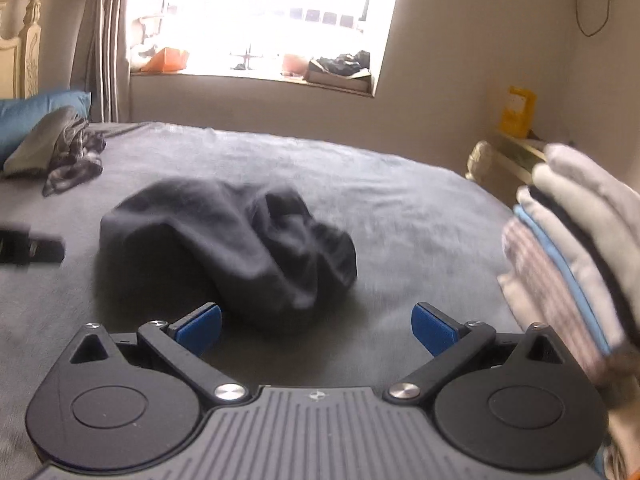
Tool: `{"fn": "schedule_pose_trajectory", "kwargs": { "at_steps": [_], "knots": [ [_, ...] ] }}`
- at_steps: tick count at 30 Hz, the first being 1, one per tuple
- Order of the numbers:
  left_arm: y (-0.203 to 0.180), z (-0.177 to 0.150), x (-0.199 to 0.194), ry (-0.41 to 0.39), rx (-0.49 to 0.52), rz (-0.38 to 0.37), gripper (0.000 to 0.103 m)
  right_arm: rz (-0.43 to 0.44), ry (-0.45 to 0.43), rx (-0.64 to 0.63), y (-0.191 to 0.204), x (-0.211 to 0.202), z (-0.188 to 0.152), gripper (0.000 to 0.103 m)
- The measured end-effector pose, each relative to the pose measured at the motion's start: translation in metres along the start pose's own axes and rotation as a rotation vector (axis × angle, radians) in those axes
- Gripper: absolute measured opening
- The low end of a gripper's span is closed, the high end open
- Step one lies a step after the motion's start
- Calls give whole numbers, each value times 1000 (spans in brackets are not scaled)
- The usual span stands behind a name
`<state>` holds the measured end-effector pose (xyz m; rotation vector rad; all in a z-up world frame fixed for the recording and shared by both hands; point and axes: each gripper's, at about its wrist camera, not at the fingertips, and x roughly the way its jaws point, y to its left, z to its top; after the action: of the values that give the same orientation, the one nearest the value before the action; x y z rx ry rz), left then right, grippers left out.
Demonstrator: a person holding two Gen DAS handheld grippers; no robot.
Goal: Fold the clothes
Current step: 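Lower the right tool onto the dark trousers and close it on the fabric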
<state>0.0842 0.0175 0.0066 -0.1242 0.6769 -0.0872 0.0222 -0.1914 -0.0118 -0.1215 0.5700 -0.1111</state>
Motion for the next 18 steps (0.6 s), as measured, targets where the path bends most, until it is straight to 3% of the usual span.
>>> {"fn": "schedule_pose_trajectory", "kwargs": {
  "at_steps": [4,7,15,18],
  "knots": [
    [7,6,22,11,-19,-9,103,93,-33,56,-9,31,28,103],
    [8,11,38,7,-22,-17,103,133,-6,77,-7,64,45,103],
    [-2,20,76,20,13,-47,97,245,61,-12,37,152,77,103],
    [-10,19,90,30,58,-33,75,279,105,-11,48,178,80,103]
  ]
}}
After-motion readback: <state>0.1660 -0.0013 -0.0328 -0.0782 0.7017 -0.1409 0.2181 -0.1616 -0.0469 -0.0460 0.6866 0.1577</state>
